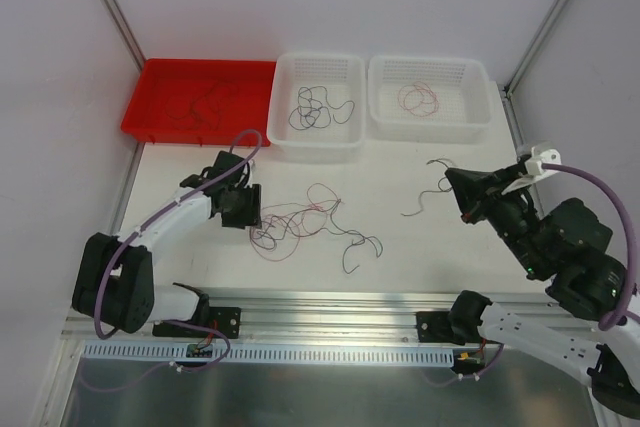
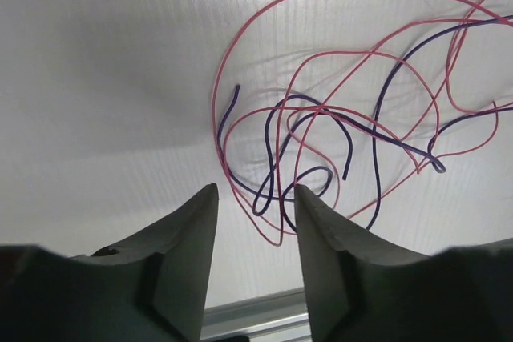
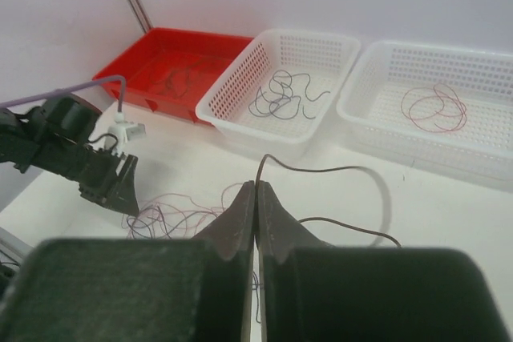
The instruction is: Untangle the cables
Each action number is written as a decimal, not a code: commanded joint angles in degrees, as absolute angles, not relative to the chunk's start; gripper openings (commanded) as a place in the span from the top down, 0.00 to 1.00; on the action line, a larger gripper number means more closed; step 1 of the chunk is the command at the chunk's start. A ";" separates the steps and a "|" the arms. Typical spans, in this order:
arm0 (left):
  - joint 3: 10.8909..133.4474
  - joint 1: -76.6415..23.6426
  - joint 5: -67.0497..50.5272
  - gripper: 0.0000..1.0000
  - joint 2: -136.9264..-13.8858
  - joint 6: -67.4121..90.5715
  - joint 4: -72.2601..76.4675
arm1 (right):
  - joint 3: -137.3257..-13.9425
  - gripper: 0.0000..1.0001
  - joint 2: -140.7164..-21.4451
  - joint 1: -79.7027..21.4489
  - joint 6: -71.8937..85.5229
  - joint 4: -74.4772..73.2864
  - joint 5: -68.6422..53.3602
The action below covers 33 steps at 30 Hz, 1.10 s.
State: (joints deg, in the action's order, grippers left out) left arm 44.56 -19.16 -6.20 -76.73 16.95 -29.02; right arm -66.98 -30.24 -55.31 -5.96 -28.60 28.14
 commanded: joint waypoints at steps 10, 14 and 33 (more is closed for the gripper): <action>44.30 -19.68 -9.31 0.08 -58.73 13.45 -25.58 | -67.59 0.99 -44.99 -55.20 -2.90 -30.67 14.71; 46.05 -21.00 -11.86 0.06 -50.13 13.71 -25.14 | -66.10 0.99 -49.56 -55.28 -1.41 -27.26 6.87; 49.13 -40.07 -24.00 0.04 -42.36 10.03 -10.11 | -63.81 0.99 -59.59 -55.46 2.11 -16.70 -18.98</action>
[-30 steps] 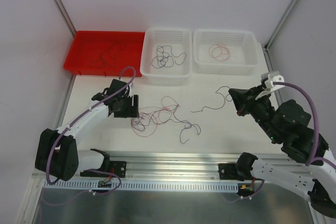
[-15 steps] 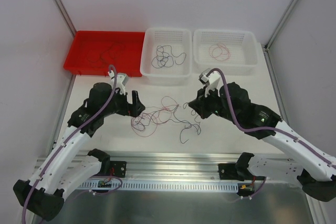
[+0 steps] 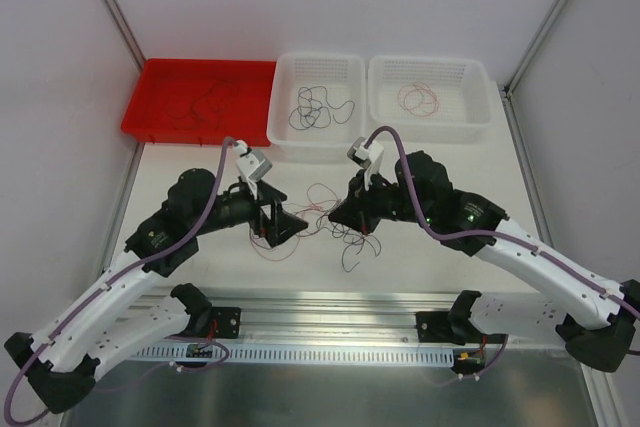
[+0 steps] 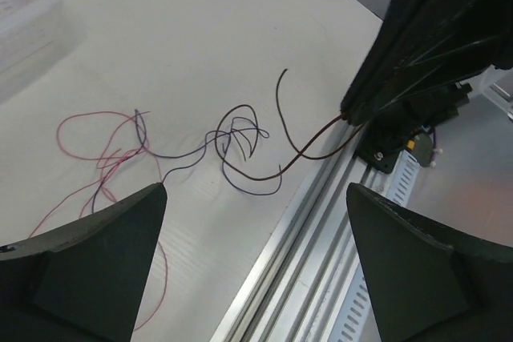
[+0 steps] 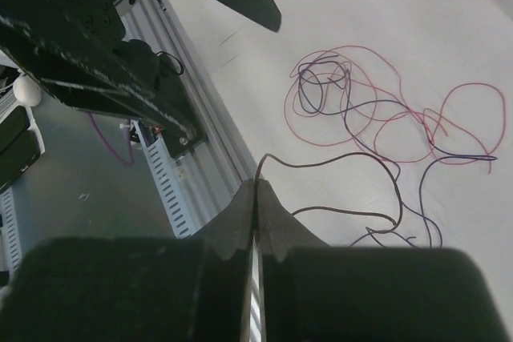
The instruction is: Untangle the cables
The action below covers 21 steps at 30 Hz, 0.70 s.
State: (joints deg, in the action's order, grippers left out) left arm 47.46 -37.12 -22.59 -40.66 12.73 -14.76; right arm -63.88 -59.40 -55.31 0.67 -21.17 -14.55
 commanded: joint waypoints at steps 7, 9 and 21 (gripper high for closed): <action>49.13 -47.72 -21.36 0.14 -46.84 6.60 -7.56 | -63.11 0.99 -59.50 -55.46 2.29 -15.38 -20.22; 48.78 -49.21 -20.83 0.21 -48.33 6.42 -7.12 | -62.58 0.99 -59.33 -55.55 2.20 -15.03 -20.48; 48.51 -51.50 -18.19 1.00 -50.28 7.56 -4.83 | -60.12 0.99 -56.69 -55.55 1.84 -15.99 -17.07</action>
State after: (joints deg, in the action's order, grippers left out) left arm 47.46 -51.05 -19.03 -50.59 7.92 -8.27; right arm -60.03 -59.07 -55.31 1.50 -18.22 -18.39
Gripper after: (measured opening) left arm 0.013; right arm 0.015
